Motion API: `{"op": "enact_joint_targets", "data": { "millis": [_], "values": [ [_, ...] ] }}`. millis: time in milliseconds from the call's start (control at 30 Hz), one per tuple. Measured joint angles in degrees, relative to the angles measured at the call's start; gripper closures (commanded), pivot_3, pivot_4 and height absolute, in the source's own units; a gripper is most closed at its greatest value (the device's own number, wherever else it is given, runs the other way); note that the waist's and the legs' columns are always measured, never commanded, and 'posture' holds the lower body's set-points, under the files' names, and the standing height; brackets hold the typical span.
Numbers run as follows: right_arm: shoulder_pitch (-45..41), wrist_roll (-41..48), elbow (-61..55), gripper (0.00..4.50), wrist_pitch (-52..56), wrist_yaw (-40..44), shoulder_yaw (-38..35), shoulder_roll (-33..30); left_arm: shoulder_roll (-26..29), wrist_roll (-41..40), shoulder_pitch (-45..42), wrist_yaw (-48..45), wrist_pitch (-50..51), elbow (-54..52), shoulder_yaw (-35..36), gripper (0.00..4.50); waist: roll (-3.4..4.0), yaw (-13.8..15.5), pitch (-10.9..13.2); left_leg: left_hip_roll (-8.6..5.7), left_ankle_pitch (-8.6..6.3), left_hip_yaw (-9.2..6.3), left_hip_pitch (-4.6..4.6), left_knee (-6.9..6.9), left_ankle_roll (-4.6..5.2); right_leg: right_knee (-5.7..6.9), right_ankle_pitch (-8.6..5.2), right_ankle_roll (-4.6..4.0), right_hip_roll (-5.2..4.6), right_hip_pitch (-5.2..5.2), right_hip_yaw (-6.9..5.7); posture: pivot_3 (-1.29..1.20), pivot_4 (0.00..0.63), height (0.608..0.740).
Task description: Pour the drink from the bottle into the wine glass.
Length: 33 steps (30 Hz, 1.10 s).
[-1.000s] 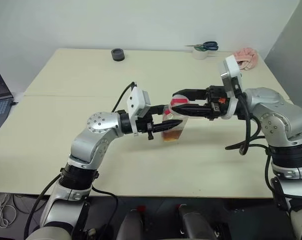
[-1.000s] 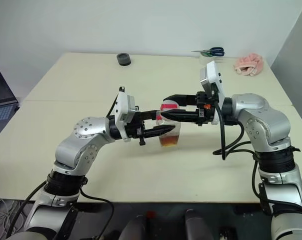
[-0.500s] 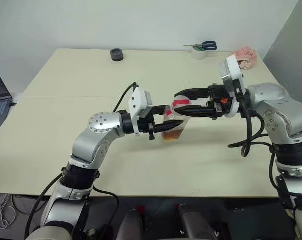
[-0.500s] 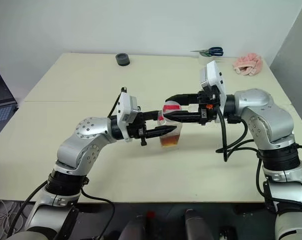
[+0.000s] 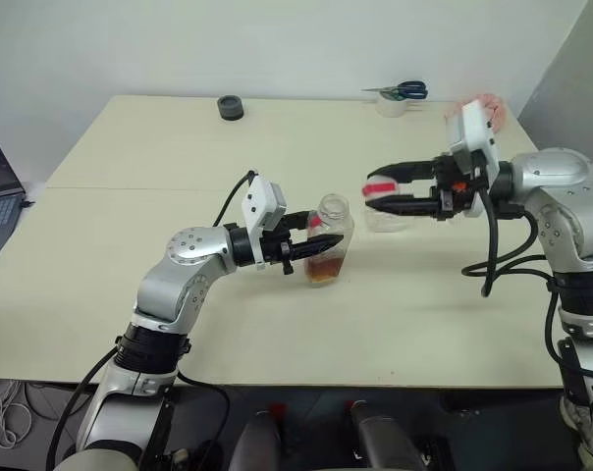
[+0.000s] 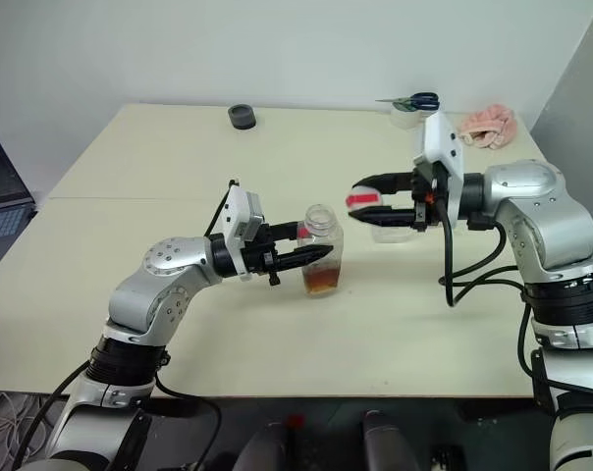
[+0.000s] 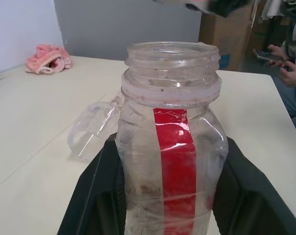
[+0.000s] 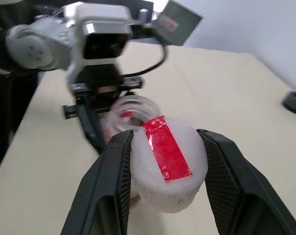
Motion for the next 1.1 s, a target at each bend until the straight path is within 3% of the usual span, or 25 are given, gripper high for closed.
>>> {"op": "enact_joint_targets", "data": {
  "millis": [233, 333, 433, 533, 600, 800, 1100],
  "values": [
    [12.2, -0.7, -0.83, 2.78, 8.82, -20.15, -11.17, 1.47, -0.26, 0.0, 0.29, 0.71, -0.12, -0.07, 0.56, 2.7, 0.0, 0.24, 0.0, -0.05, 0.0, 0.01, -0.02, -0.01, 0.0, 0.01, 0.14, -0.24, -0.06, -0.01, 0.01, 0.0, 0.15, 0.74],
    [25.56, -1.22, -10.02, 2.78, 14.46, -28.17, -15.31, 2.09, -0.89, -0.07, -0.01, 0.46, -0.33, 0.11, 0.7, 2.7, -0.01, 0.8, 0.0, -0.04, 0.0, -0.04, -0.04, -0.02, 0.0, 0.0, 0.12, -0.21, -0.04, 0.0, -0.02, 0.0, 0.15, 0.74],
    [35.26, -4.63, -13.68, 2.78, 14.68, -36.02, -16.12, 6.72, -2.01, -0.07, -1.01, -0.31, -0.4, 0.51, 0.65, 2.7, 0.0, 0.83, 0.0, -0.06, 0.0, 0.07, -0.01, 0.02, 0.0, 0.03, -0.03, 0.04, -0.04, 0.0, 0.1, 0.0, 0.15, 0.74],
    [39.47, -9.1, -12.45, 2.78, 10.77, -43.12, -16.44, 12.06, -2.7, -0.06, -1.85, -1.38, -0.56, 1.14, 0.25, 2.7, 0.0, 0.23, -0.01, -0.02, 0.01, 0.23, 0.14, 0.0, 0.0, 0.04, -0.03, 0.05, 0.0, 0.02, 0.24, 0.0, 0.15, 0.74],
    [39.97, -10.8, -10.26, 2.06, 7.56, -46.62, -16.69, 14.94, -3.46, -0.04, -2.24, -2.15, -0.56, 1.52, -0.07, 2.7, 0.0, -0.2, -0.01, 0.02, 0.01, 0.27, 0.21, -0.03, 0.0, 0.06, -0.03, 0.05, 0.06, 0.03, 0.3, 0.0, 0.15, 0.74],
    [39.49, -12.41, -4.88, 0.07, 2.56, -47.99, -16.84, 15.34, -3.66, 0.24, -3.27, -3.45, -1.3, 3.13, -0.3, 2.7, 0.01, -0.2, -0.01, 0.02, 0.01, 0.29, 0.22, -0.06, 0.01, 0.05, -0.04, 0.04, 0.07, 0.04, 0.33, 0.0, 0.15, 0.74],
    [37.57, -13.29, -3.65, 0.0, 1.95, -46.26, -16.99, 10.68, -3.67, 1.07, -3.85, -4.26, -1.69, 4.42, -0.22, 2.7, 0.0, -0.11, -0.01, 0.01, 0.01, 0.29, 0.22, -0.05, 0.01, 0.04, -0.04, 0.04, 0.06, 0.06, 0.33, 0.0, 0.15, 0.74]
  ]
}}
